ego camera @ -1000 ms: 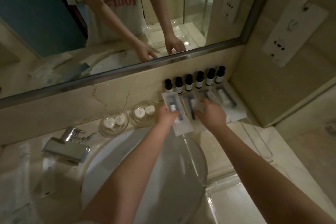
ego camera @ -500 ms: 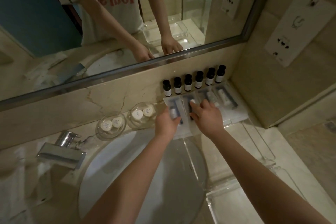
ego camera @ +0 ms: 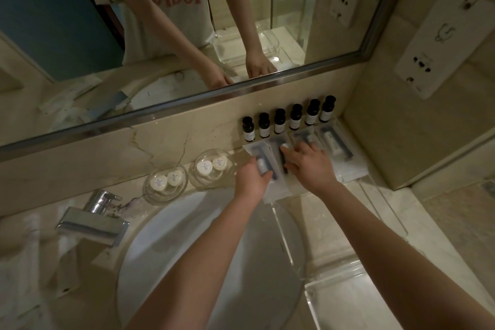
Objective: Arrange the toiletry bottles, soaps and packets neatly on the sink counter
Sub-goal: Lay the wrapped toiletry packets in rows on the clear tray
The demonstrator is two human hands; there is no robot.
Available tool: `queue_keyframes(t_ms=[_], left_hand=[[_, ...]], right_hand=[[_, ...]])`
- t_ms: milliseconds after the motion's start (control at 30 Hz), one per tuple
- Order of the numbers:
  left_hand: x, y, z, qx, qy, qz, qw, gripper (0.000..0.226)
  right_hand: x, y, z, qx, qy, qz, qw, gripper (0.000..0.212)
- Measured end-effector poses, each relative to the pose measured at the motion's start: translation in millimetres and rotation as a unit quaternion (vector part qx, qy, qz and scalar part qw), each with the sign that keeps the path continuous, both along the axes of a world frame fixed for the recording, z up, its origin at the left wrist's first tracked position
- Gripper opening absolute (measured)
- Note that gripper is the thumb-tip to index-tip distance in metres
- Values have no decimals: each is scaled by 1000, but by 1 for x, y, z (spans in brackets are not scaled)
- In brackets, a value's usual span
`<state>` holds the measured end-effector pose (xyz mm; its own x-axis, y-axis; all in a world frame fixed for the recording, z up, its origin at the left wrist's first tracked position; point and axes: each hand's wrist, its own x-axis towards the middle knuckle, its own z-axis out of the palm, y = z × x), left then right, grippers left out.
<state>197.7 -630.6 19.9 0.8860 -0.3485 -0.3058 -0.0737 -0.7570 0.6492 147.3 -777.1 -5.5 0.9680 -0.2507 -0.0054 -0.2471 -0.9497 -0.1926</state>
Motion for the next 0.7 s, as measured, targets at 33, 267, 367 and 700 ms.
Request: queue_keyframes(t_ms=[33,267,367,700], left_hand=[[0,-1,1,0,6,-2,1000,55],[-1,0,0,39,-9,-19,999,55],[1,4,-2,64,-33,-30,997,55],[2,34,10,160,-119,-91,976,66]], right_hand=[[-1,-1,1,-1,0,-1,1000,42],[-7,-2,7,-2,0,-5,1000,41],[-8,0,10,0,3,-13,1000,39],[-24,27,32,14,-28,-52,998,43]])
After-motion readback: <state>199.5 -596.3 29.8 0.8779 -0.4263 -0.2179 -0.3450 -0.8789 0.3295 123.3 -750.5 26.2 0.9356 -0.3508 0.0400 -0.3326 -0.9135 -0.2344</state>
